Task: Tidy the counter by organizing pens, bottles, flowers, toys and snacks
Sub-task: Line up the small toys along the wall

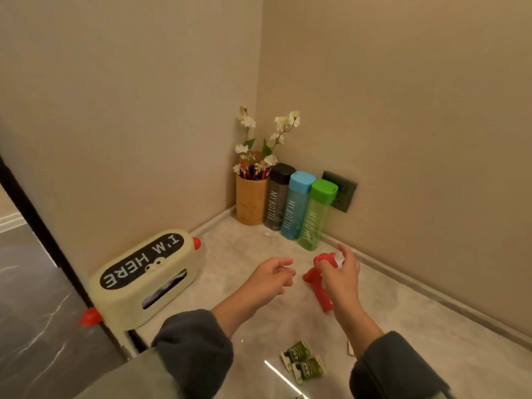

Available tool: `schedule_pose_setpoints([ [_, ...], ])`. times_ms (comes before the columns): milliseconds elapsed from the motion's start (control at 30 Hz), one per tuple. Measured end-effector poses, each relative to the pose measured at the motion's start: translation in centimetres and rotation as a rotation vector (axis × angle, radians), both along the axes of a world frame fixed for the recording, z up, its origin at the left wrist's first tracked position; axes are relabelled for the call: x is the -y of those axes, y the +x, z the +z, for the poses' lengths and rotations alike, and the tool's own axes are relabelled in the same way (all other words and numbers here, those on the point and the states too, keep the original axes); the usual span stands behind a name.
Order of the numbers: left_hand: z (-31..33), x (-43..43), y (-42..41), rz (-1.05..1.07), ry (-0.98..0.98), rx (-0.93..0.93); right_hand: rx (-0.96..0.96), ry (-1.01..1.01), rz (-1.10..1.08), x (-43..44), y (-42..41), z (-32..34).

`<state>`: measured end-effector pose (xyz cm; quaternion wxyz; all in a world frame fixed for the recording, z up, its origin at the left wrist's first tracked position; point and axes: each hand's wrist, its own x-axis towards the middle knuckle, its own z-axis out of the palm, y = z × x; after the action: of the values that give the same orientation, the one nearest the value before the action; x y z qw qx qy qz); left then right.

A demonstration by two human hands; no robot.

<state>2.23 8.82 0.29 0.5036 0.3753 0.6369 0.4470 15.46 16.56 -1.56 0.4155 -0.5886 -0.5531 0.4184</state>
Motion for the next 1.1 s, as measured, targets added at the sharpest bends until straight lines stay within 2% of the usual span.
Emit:
schedule_pose_setpoints([
  [100, -0.8, -2.4, -0.2, -0.125, -0.042, -0.007, 0.062, 0.003, 0.013, -1.7, 0.1, -0.4],
  [233, -2.0, -5.4, 0.3, -0.266, -0.107, -0.04, 0.161, 0.006, 0.144, -3.3, 0.3, -0.7],
  [467, -4.2, -10.2, 1.4, -0.413, -0.134, -0.048, 0.456, -0.027, 0.352, -6.5, 1.7, -1.6],
  [633, -4.4, -13.0, 1.6, -0.42, -0.055, 0.009, 0.579, 0.008, 0.257, -9.0, 2.2, -2.1],
  [767, -4.9, -15.1, 1.7, -0.365, -0.066, 0.084, 0.639, 0.047, 0.137, -10.9, 1.6, -2.3],
  [933, -6.1, -16.7, 1.1, -0.307, -0.084, 0.109, 0.627, 0.13, 0.016, -12.3, 0.5, -2.9],
  [1100, -5.9, -16.4, 0.9, -0.266, -0.05, 0.129, 0.598, 0.173, 0.004, -13.1, 0.0, -3.4],
])
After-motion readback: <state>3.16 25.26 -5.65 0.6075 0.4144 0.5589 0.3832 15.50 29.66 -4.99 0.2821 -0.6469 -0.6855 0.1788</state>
